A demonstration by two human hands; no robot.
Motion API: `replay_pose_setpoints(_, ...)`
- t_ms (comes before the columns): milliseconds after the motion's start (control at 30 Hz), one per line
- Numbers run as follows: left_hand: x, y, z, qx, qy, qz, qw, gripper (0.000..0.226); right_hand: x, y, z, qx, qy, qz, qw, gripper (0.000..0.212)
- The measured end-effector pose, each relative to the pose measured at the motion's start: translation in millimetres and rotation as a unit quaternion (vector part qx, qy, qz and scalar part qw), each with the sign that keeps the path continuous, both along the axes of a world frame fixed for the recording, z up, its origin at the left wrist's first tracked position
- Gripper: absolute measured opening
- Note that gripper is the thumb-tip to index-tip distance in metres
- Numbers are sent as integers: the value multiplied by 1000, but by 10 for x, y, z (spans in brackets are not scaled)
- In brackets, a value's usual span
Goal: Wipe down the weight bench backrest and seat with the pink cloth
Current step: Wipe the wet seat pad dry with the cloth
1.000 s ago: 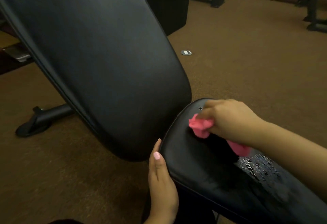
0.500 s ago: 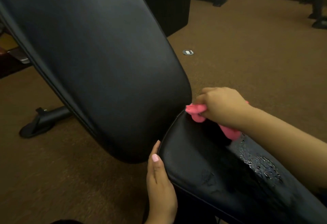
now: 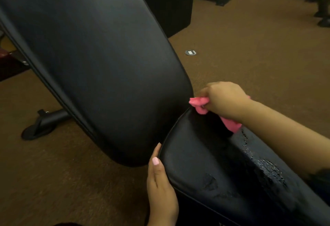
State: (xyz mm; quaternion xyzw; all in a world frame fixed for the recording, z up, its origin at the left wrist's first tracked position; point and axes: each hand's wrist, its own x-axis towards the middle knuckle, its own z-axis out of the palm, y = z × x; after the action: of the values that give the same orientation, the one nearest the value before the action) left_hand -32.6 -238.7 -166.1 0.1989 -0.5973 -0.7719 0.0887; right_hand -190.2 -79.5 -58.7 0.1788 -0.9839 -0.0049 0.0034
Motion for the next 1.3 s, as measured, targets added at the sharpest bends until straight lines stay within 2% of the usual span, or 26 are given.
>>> replay_pose_setpoints(100,-18,8,-16,8,4,12,1000,50,113,-161,-46,-16,-23,77,997,7)
replay_pose_setpoints(167,-26,14,-8,9,4,16,1000,47,234,-90,-3,18,-30,110,993,19)
replay_pose_setpoints(233,-20,18,11,8,-4,12,1000,52,253,98,30,33,-35,82,995,24)
replay_pose_setpoints(333,-7,9,24,8,-9,9,1000,54,99,266,17,28,-8,-4,1000,11)
replay_pose_setpoints(400,-8,13,41,6,-8,9,1000,50,-24,198,-7,12,8,-30,999,13)
replay_pose_setpoints(467,-9,24,59,9,-4,12,1000,41,-64,71,-43,-7,2,-10,1000,18)
replay_pose_setpoints(533,-8,28,64,9,-1,11,1000,38,-3,9,-64,-25,-7,51,998,17)
replay_pose_setpoints(600,-8,27,48,10,-2,13,1000,39,107,83,-29,5,-11,94,996,13)
replay_pose_setpoints(700,-5,20,48,12,-14,11,1000,37,147,355,48,50,-28,65,996,20)
replay_pose_setpoints(833,-3,24,58,10,-9,4,1000,42,-45,376,56,36,-23,-18,999,9)
replay_pose_setpoints(967,-12,18,36,7,-2,0,1000,46,46,155,-8,-25,-17,35,999,14)
replay_pose_setpoints(1033,-8,14,23,3,-2,2,1000,43,202,186,-1,-16,-28,82,996,6)
replay_pose_setpoints(1067,-4,17,25,2,-2,4,1000,41,266,253,12,-3,-31,91,995,8)
replay_pose_setpoints(1167,0,25,28,-1,-1,6,1000,40,266,510,71,21,-40,25,999,21)
replay_pose_setpoints(1300,3,23,36,1,-4,-2,1000,44,53,408,35,9,3,-52,999,14)
